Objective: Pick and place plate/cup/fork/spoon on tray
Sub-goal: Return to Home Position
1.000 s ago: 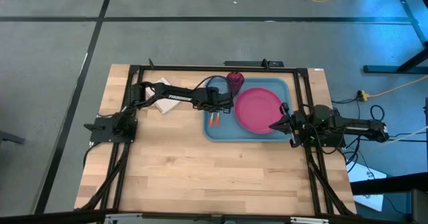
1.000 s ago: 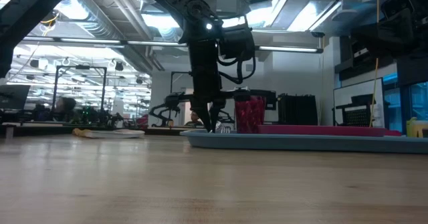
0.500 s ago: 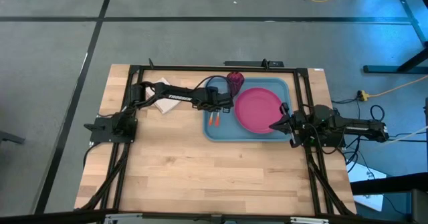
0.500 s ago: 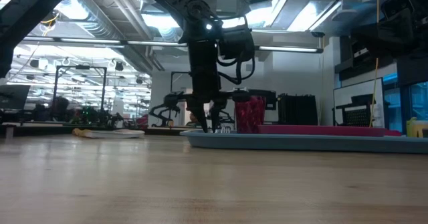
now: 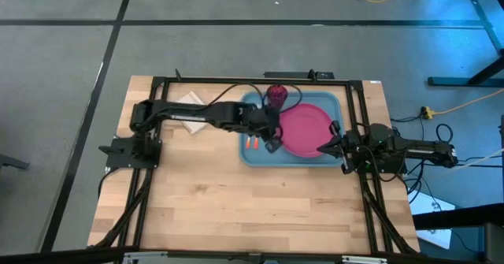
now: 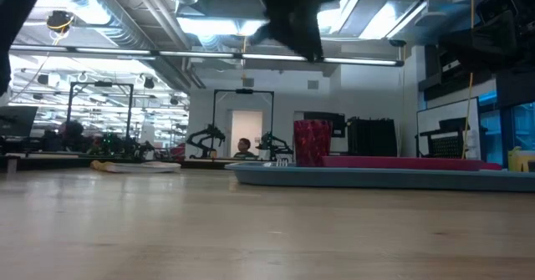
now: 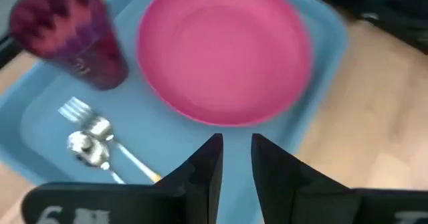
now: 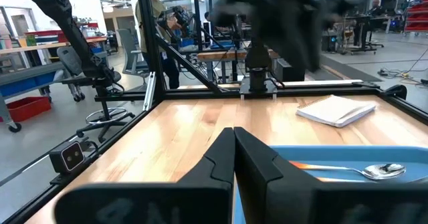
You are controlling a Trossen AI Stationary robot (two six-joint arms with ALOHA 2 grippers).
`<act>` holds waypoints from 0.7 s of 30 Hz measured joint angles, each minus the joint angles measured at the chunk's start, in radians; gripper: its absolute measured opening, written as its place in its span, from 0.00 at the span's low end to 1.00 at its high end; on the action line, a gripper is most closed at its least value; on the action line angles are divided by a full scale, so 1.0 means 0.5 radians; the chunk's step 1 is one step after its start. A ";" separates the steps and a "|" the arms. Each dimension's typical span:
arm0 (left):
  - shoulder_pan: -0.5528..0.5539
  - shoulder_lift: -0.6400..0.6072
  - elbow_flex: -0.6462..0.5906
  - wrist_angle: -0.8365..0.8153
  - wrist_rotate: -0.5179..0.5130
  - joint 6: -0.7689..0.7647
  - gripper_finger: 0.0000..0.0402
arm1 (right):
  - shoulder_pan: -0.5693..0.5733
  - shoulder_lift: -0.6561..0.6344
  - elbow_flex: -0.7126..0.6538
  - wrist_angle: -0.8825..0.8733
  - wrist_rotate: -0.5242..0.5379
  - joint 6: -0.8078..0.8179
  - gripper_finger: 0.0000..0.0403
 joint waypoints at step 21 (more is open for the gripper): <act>-0.216 -1.467 -1.741 0.866 0.483 0.437 0.18 | 0.000 0.000 0.000 0.001 0.000 0.000 0.03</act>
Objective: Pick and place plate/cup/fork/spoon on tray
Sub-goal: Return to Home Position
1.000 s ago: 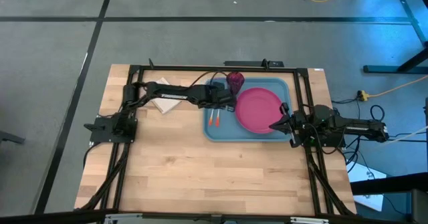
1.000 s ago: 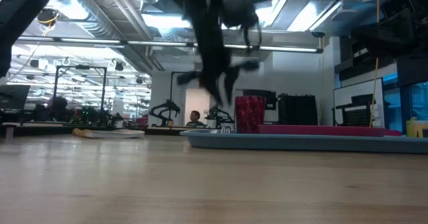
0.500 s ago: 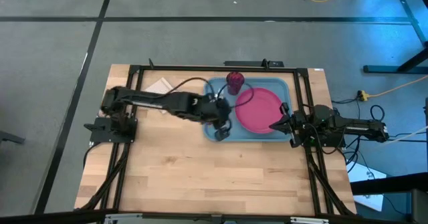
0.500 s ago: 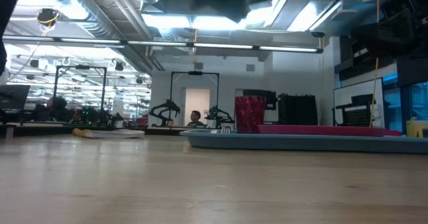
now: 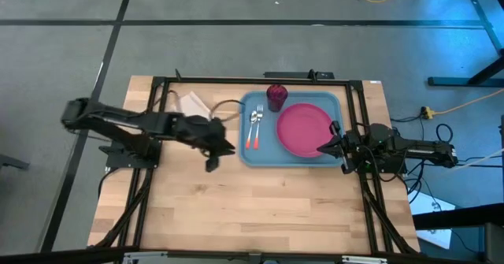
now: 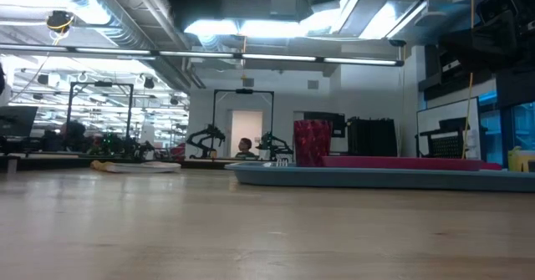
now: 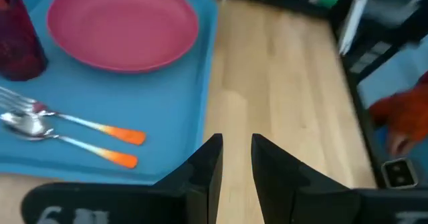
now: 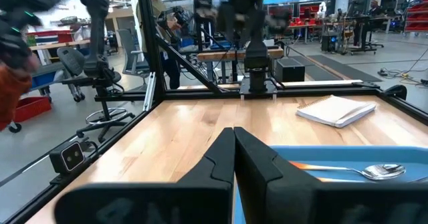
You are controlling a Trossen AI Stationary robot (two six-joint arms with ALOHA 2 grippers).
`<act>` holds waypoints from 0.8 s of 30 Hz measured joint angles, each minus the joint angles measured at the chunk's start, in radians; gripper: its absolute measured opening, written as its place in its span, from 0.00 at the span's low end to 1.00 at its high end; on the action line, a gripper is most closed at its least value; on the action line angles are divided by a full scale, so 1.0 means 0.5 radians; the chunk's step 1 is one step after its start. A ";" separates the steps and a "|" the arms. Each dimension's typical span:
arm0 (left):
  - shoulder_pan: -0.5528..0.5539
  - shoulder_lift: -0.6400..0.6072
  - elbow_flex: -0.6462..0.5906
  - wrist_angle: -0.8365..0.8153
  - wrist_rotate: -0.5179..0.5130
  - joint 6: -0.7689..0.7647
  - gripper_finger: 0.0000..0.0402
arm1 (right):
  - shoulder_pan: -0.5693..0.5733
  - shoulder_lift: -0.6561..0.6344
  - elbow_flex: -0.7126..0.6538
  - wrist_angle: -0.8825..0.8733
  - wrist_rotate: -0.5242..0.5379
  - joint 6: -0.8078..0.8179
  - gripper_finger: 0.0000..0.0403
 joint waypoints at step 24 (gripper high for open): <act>0.240 -1.557 -1.855 1.076 0.108 0.254 0.18 | 0.000 0.001 0.000 0.000 0.000 0.000 0.03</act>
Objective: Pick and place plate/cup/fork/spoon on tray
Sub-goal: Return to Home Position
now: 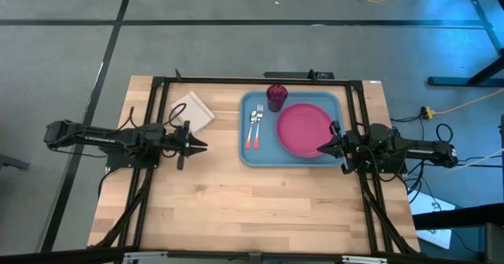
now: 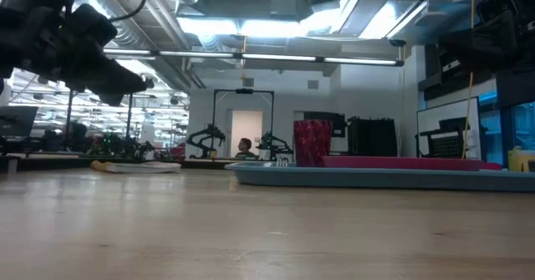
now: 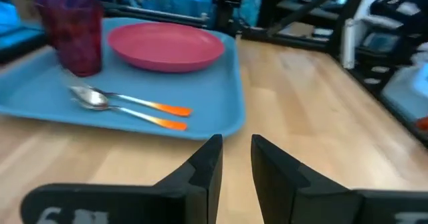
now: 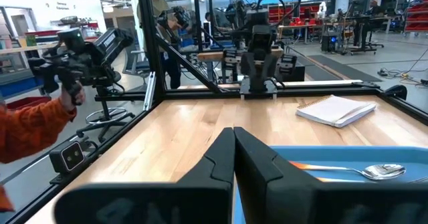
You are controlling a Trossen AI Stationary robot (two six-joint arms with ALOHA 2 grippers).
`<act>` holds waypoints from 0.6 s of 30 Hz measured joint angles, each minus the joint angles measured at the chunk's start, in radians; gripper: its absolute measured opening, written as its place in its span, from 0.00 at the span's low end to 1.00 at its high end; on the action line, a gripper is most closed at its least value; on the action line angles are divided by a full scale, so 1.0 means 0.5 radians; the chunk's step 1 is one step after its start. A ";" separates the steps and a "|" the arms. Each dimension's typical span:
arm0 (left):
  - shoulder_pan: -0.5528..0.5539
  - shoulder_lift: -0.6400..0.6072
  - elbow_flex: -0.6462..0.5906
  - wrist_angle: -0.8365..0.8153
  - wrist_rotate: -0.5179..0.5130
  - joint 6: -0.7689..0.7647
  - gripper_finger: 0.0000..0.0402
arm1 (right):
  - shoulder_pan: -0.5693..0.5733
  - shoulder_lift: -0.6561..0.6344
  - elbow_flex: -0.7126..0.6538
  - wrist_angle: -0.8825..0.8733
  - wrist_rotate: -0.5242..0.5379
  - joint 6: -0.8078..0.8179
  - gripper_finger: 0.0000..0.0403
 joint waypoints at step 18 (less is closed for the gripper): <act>0.000 -0.124 0.000 -0.048 -0.169 0.101 0.18 | 0.000 0.000 0.000 0.000 0.001 0.000 0.03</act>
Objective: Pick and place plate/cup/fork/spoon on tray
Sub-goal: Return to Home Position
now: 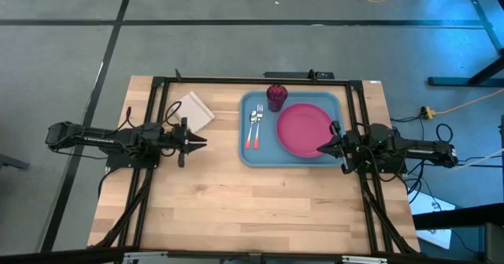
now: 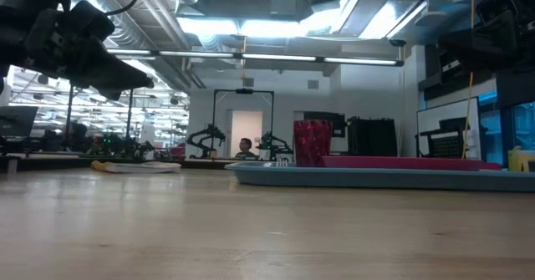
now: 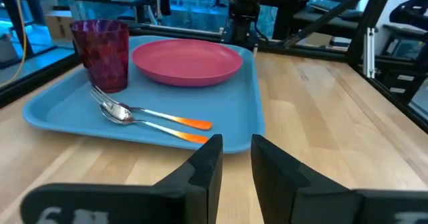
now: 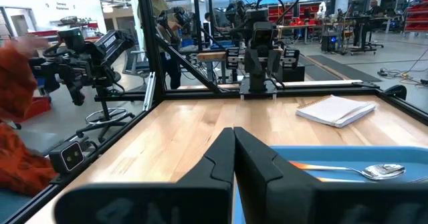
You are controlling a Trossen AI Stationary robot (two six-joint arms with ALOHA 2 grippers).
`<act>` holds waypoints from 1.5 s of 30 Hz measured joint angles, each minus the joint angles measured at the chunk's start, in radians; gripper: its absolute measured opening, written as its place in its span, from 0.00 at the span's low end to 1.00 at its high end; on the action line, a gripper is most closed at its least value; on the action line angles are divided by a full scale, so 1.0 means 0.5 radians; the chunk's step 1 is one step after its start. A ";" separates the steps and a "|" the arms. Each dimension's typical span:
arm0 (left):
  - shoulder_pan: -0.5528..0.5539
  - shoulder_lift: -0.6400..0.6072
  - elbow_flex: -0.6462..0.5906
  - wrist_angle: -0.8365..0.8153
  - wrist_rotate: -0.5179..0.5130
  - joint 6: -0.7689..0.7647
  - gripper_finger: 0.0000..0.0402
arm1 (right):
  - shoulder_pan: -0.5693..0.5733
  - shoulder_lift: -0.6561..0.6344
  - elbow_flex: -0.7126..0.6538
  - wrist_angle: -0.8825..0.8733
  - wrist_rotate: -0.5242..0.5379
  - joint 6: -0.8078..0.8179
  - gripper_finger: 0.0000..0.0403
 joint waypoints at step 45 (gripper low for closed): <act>0.001 -0.699 -0.002 -0.229 -0.129 0.004 0.18 | 0.000 -0.001 0.000 0.003 -0.001 0.000 0.03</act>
